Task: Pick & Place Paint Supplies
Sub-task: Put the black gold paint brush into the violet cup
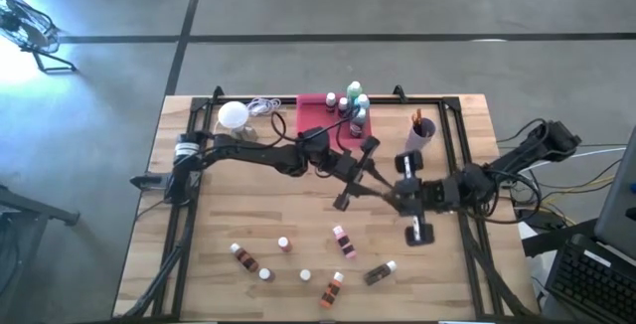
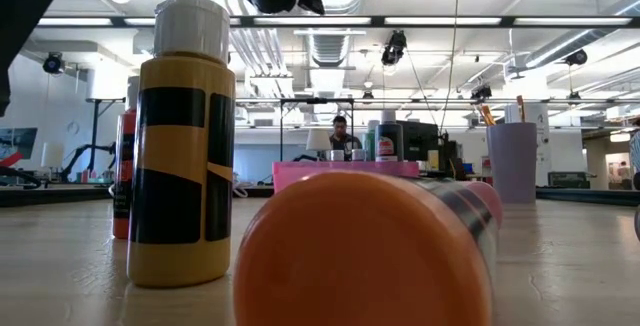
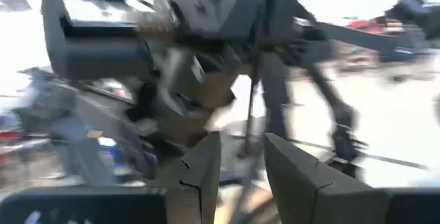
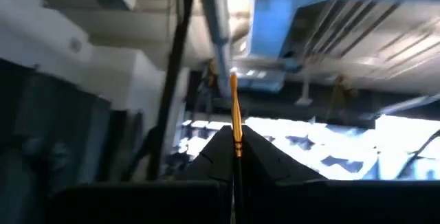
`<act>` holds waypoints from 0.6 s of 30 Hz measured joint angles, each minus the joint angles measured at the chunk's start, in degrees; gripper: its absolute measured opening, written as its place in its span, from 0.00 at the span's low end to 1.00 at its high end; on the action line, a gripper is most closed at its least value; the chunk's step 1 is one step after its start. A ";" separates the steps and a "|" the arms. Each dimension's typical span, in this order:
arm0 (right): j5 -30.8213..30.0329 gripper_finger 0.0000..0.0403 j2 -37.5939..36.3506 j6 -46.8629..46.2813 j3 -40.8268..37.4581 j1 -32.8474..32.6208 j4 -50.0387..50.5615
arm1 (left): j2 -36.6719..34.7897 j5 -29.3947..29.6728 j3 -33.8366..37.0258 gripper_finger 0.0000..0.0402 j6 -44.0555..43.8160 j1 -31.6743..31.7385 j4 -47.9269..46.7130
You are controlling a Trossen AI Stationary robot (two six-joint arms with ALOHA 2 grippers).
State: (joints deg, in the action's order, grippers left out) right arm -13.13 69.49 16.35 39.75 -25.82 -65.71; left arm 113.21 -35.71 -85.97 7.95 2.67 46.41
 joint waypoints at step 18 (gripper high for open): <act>-13.83 0.03 -6.43 -20.46 -0.57 -3.82 31.63 | -1.07 -17.41 -0.16 0.29 -7.57 2.06 -1.73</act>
State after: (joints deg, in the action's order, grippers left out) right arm -26.96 63.06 -4.11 39.18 -29.64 -34.07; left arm 112.14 -53.12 -86.13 0.38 4.74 44.69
